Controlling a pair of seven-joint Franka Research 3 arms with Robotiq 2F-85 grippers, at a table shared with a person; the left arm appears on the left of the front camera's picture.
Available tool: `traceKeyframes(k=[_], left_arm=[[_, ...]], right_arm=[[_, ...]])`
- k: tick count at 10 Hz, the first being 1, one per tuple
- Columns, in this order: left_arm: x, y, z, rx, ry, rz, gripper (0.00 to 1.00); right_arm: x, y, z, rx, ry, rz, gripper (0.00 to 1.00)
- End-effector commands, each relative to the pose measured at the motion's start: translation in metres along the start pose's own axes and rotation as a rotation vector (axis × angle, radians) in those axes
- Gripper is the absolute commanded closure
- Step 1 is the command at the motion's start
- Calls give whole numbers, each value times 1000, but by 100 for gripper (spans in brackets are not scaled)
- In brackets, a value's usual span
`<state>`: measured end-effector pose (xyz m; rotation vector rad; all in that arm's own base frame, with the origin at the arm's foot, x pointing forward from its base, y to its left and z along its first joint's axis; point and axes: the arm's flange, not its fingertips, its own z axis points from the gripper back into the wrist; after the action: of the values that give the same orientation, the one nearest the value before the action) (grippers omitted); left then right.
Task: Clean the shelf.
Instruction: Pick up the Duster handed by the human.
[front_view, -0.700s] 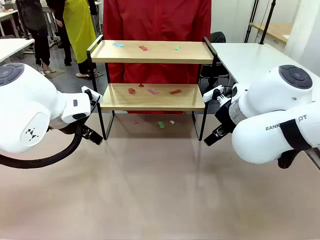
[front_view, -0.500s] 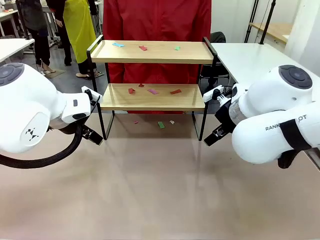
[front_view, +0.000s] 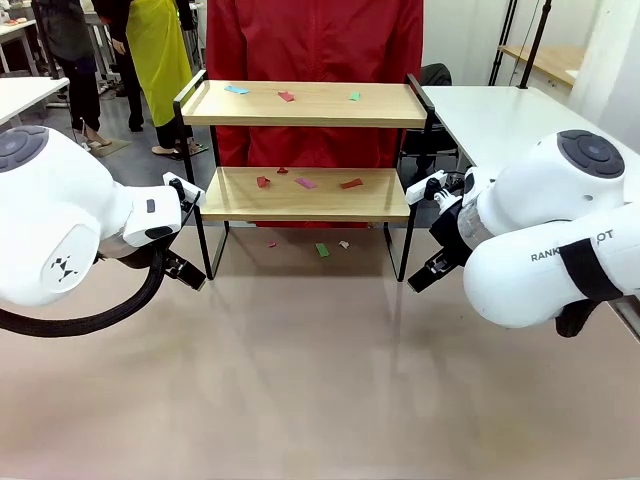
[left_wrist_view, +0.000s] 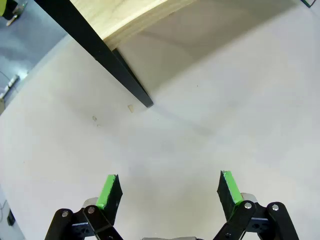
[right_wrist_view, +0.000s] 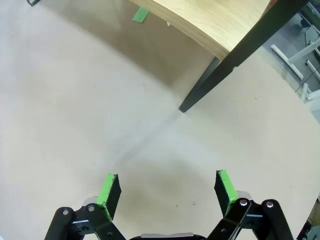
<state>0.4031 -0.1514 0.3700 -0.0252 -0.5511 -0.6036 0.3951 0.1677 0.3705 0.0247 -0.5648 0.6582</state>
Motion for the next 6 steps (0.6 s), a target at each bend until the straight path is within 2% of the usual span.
traceKeyframes(k=[1,4,5,6], left_arm=[[0,0,0,0,0,-1,0],[0,0,0,0,0,0,0],[16,6,20,-36,-30,-13,0],[23,14,34,-64,-34,-17,0]], right_arm=[[0,0,0,0,-1,-1,0],[0,0,0,0,0,0,0],[23,-9,15,5,-39,-25,0],[30,-13,26,20,-54,-31,0]])
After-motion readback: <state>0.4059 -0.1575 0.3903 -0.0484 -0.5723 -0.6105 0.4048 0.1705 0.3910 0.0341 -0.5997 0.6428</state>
